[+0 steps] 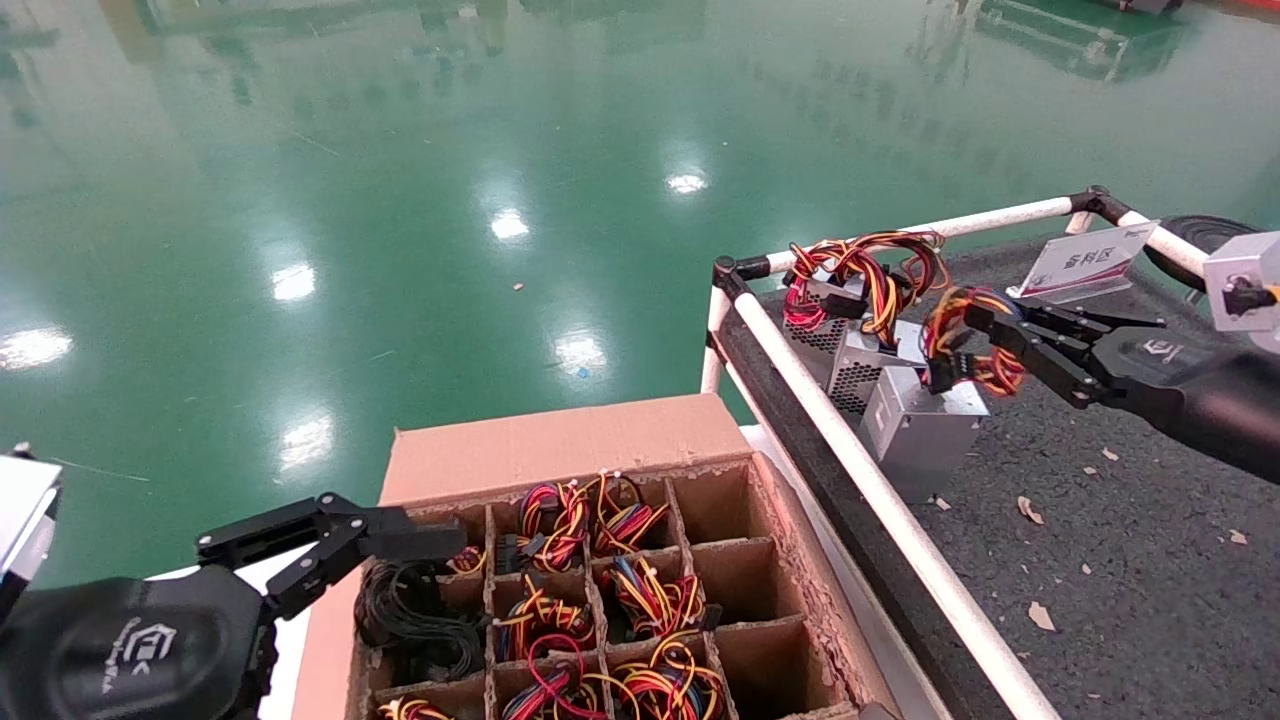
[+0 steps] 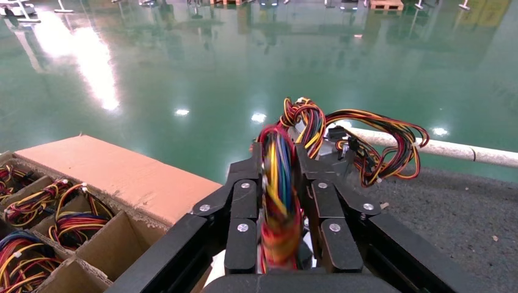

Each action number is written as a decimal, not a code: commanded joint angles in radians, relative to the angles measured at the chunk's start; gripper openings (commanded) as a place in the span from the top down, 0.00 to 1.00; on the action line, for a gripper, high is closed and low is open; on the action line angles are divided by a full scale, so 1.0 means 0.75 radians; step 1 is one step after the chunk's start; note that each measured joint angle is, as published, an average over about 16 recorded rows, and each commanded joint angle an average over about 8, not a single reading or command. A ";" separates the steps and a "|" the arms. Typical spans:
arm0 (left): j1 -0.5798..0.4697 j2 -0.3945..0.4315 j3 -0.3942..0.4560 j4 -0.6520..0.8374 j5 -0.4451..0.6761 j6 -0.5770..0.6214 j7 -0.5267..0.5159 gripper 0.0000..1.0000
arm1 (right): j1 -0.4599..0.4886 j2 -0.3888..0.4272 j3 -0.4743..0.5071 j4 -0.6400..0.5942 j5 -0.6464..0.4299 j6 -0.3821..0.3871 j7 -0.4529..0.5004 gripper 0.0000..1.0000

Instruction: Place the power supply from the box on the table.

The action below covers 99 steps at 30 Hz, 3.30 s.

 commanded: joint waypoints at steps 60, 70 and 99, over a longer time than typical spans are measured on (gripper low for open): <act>0.000 0.000 0.000 0.000 0.000 0.000 0.000 0.00 | -0.380 0.120 0.003 0.856 0.260 -0.112 0.323 0.00; 0.000 0.000 0.001 0.000 0.000 0.000 0.000 0.00 | -0.487 0.154 0.001 1.100 0.330 -0.141 0.415 0.00; 0.000 0.000 0.001 0.001 -0.001 0.000 0.000 0.00 | -0.663 0.209 -0.002 1.499 0.449 -0.191 0.561 0.00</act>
